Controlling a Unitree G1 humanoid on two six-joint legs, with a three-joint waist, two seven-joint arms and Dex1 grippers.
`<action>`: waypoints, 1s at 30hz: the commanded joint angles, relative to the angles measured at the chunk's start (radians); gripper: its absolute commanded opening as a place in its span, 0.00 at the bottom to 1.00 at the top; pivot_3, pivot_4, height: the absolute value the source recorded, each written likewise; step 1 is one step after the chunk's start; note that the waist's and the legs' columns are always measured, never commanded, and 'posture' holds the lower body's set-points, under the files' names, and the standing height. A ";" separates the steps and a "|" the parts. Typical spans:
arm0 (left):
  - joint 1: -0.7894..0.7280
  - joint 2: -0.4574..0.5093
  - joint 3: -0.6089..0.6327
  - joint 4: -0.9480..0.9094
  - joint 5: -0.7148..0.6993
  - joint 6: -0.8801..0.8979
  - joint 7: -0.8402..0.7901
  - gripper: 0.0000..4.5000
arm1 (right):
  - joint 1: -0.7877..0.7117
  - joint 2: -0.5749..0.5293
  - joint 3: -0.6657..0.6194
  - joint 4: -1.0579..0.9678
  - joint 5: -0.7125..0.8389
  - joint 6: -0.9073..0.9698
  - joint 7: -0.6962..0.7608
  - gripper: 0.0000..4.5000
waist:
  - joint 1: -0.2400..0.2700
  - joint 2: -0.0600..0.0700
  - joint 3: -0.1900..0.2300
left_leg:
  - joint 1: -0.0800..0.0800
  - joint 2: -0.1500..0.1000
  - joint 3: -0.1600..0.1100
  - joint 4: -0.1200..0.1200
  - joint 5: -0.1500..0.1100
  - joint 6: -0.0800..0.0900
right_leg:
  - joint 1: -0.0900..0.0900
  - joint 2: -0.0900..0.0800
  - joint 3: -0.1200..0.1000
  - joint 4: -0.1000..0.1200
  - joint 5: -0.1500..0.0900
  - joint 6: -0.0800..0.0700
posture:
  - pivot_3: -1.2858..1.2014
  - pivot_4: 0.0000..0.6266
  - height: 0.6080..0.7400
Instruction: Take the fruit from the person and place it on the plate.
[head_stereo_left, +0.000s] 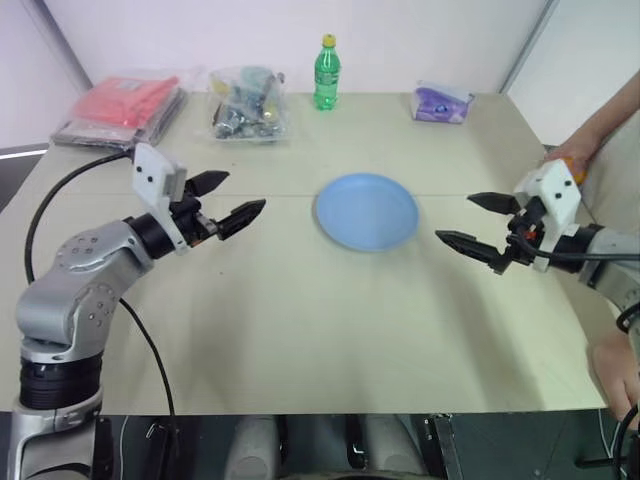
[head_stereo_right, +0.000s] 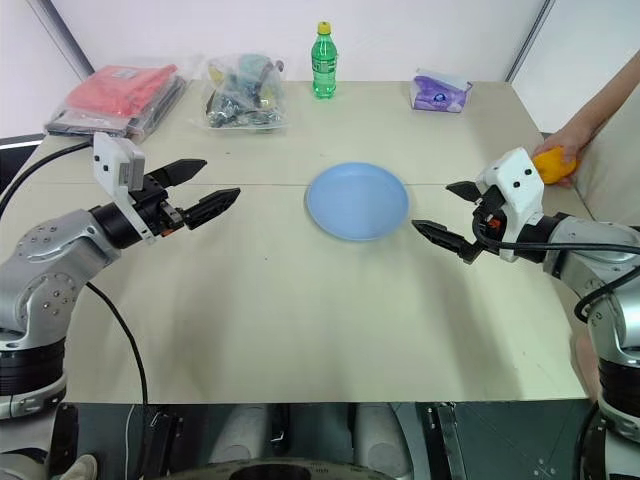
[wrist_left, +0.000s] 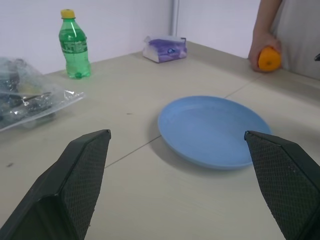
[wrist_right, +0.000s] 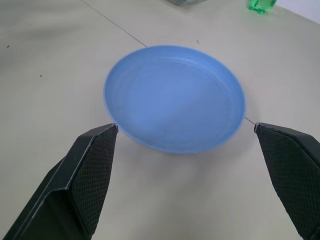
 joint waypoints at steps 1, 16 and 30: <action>-0.016 -0.007 0.009 -0.013 0.007 -0.030 0.005 1.00 | -0.020 -0.010 -0.016 -0.025 0.009 -0.010 -0.006 0.99 | 0.000 0.000 0.000 | 0.000 0.000 0.000 0.000 0.000 0.000 | 0.000 0.000 0.000 0.000 0.000 0.000 | 0.52 0.24 0.93; -0.026 -0.031 0.006 -0.006 0.021 -0.038 0.009 1.00 | -0.014 -0.022 -0.026 -0.030 0.011 -0.003 -0.005 0.99 | 0.000 0.000 0.000 | 0.000 0.000 0.000 0.000 0.000 0.000 | 0.000 0.000 0.000 0.000 0.000 0.000 | 0.52 0.24 0.93; -0.052 -0.031 -0.007 0.017 0.035 -0.043 -0.010 1.00 | 0.005 -0.016 -0.034 -0.041 0.019 -0.003 -0.021 0.99 | 0.000 0.000 0.000 | 0.000 0.000 0.000 0.000 0.000 0.000 | 0.000 0.000 0.000 0.000 0.000 0.000 | 0.52 0.24 0.93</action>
